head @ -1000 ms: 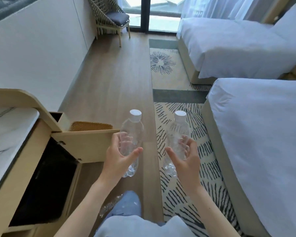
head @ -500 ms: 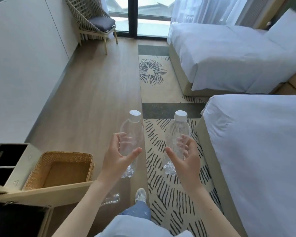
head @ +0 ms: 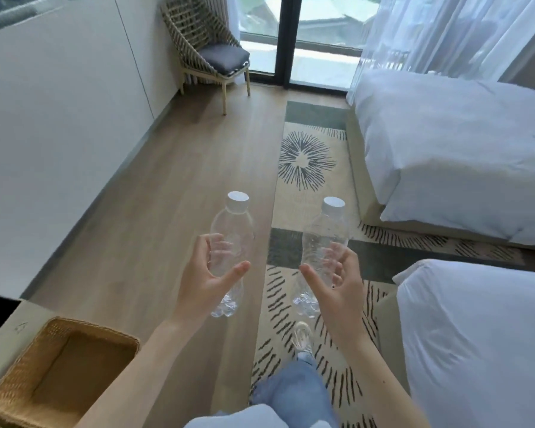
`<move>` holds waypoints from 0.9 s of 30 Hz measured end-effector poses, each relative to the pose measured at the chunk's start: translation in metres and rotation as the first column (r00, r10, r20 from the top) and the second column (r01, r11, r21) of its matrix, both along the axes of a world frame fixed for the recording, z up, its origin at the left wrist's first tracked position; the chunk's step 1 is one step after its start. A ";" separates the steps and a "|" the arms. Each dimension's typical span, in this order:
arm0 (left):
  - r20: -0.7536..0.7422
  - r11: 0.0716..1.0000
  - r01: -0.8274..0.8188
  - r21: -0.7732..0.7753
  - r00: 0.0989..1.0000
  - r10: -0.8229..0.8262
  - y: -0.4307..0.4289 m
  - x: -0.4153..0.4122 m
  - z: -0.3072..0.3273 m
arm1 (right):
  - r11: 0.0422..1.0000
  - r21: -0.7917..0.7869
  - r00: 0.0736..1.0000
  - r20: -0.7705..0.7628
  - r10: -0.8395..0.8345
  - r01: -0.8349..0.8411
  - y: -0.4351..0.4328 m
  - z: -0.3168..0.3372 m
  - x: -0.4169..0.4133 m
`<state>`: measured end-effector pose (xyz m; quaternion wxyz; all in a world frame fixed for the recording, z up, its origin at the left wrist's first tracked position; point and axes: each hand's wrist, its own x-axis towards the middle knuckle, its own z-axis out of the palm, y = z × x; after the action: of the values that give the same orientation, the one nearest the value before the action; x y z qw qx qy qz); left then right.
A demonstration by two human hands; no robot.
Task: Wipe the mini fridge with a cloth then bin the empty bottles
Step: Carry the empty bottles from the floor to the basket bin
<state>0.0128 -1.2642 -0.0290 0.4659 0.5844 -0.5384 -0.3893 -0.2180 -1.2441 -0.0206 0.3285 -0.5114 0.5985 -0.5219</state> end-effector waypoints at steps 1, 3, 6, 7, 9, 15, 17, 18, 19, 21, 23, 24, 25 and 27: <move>-0.004 0.999 -0.038 0.005 0.999 0.038 -0.019 -0.007 -0.003 | 0.999 0.009 0.999 0.001 0.043 -0.043 -0.029 -0.002 -0.007; -0.027 0.992 -0.129 0.015 0.991 0.129 -0.053 -0.021 -0.005 | 0.991 0.017 0.991 0.008 0.135 -0.135 -0.087 -0.003 -0.018; -0.056 0.949 -0.313 0.037 0.948 0.315 -0.093 -0.038 0.003 | 0.951 0.031 0.951 -0.018 0.308 -0.307 -0.167 0.006 -0.022; -0.067 0.927 -0.371 0.051 0.925 0.374 -0.102 -0.041 0.006 | 0.929 0.040 0.928 -0.033 0.370 -0.369 -0.189 0.010 -0.021; -0.079 0.876 -0.477 0.073 0.873 0.482 -0.117 -0.042 0.011 | 0.867 0.057 0.864 -0.067 0.499 -0.496 -0.232 0.015 -0.011; -0.139 0.654 -0.747 0.118 0.640 0.756 -0.125 -0.027 0.013 | 0.638 0.137 0.638 -0.048 0.769 -0.758 -0.312 0.011 0.059; -0.133 0.574 -0.809 0.123 0.560 0.818 -0.121 -0.017 0.011 | 0.554 0.156 0.555 -0.037 0.831 -0.818 -0.323 0.006 0.092; -0.126 0.526 -0.841 0.127 0.512 0.849 -0.118 -0.010 0.008 | 0.508 0.169 0.511 -0.029 0.859 -0.845 -0.327 0.002 0.109; -0.120 0.478 -0.869 0.129 0.465 0.877 -0.114 -0.003 0.005 | 0.461 0.179 0.466 -0.016 0.885 -0.869 -0.329 -0.001 0.127; -0.109 0.389 -0.911 0.135 0.377 0.920 -0.107 0.014 -0.003 | 0.360 0.191 0.370 0.019 0.929 -0.913 -0.331 -0.008 0.164; -0.107 0.288 -0.944 0.161 0.273 0.956 -0.098 0.034 -0.015 | 0.266 0.208 0.281 0.047 0.959 -0.941 -0.331 -0.015 0.204; -0.103 0.232 -0.957 0.174 0.216 0.971 -0.093 0.045 -0.022 | 0.223 0.213 0.239 0.051 0.970 -0.951 -0.331 -0.019 0.225; -0.092 0.182 -0.967 0.181 0.167 0.982 -0.091 0.056 -0.029 | 0.183 0.216 0.199 0.054 0.978 -0.959 -0.332 -0.021 0.246; -0.062 0.099 -0.975 0.197 0.088 0.994 -0.087 0.083 -0.040 | 0.116 0.212 0.129 0.053 0.990 -0.970 -0.334 -0.024 0.289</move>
<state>0.0961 -1.3512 -0.0694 0.6209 0.7799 0.0570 -0.0553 0.0710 -1.5782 -0.0449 0.6076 -0.7692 0.1771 -0.0886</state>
